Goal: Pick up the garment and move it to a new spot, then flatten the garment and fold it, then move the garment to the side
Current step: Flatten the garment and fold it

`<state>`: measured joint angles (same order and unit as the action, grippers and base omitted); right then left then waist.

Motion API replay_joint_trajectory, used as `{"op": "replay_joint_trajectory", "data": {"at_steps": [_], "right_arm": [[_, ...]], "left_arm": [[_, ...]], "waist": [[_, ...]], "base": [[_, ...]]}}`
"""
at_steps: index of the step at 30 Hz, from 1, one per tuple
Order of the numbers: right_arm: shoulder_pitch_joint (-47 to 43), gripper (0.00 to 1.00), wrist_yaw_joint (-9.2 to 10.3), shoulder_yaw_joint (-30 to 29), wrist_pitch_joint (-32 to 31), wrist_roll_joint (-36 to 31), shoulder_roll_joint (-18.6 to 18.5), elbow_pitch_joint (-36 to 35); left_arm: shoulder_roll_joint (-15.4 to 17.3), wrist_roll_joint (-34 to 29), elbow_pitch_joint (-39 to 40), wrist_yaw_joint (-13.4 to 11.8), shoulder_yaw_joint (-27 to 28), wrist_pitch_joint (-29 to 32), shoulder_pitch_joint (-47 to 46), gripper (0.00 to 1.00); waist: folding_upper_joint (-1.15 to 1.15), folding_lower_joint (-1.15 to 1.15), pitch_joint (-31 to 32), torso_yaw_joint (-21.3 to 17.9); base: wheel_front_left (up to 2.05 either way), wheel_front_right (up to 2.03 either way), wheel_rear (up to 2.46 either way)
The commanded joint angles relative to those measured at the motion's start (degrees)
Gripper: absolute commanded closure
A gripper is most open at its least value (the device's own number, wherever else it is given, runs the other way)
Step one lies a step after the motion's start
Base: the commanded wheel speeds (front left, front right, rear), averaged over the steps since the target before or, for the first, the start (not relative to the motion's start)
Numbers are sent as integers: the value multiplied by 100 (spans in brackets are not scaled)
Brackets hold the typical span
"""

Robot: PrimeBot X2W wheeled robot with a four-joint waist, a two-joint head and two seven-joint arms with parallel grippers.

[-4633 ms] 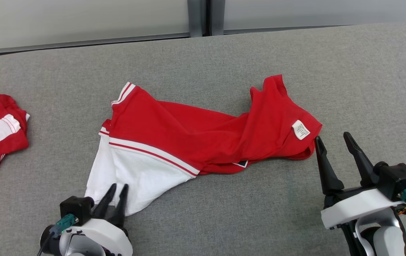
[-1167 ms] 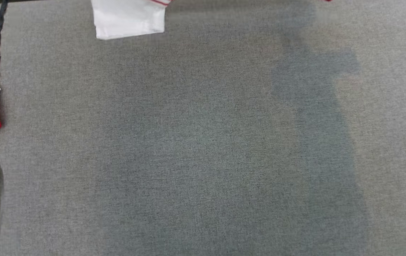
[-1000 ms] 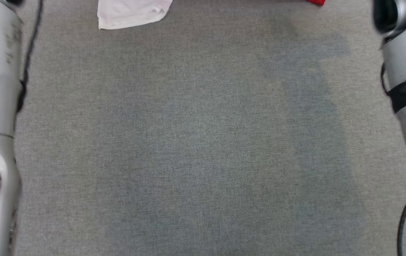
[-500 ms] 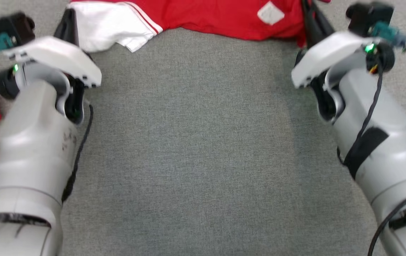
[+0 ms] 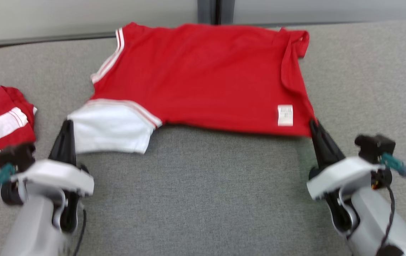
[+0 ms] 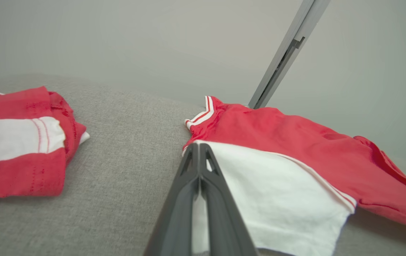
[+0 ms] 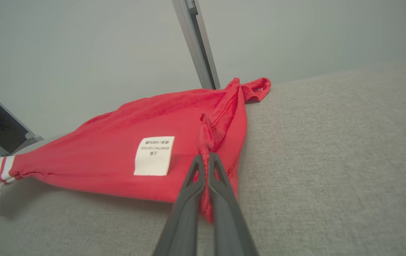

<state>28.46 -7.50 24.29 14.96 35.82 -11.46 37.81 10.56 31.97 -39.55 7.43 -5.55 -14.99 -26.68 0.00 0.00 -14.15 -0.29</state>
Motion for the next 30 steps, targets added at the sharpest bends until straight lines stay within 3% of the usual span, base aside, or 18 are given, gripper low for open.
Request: {"op": "replay_joint_trajectory", "data": {"at_steps": [1, 6, 15, 21, 30], "right_arm": [[-268, 100, 2, -62, 27, -32, -61, -112], [-1352, 100, 2, -233, 28, -151, -162, -639], [-2830, 100, 2, -868, -448, -465, -185, -1456], [-3676, 100, 2, -1381, -1048, -727, 19, -2172], [-4074, 100, 2, -1722, -1660, -960, 310, -2862]], "left_arm": [[46, -53, 219, -15, 60, -24, 285, 100], [2, -96, 1509, -320, 98, 99, 1763, 100], [50, -23, 3941, -1112, -58, 1397, 3976, 100], [132, 30, 5085, -1535, -174, 2268, 4832, 100], [150, 70, 5670, -1821, -69, 2520, 5009, 100]], "waist": [[0, 0, 319, -51], [0, 0, 706, -50], [0, 0, 1252, 125], [0, 0, 1489, 198], [0, 0, 1491, 71]], "base": [[0, 0, 0], [0, 0, 0], [0, 0, 0], [0, 0, 0], [0, 0, 0]]}}
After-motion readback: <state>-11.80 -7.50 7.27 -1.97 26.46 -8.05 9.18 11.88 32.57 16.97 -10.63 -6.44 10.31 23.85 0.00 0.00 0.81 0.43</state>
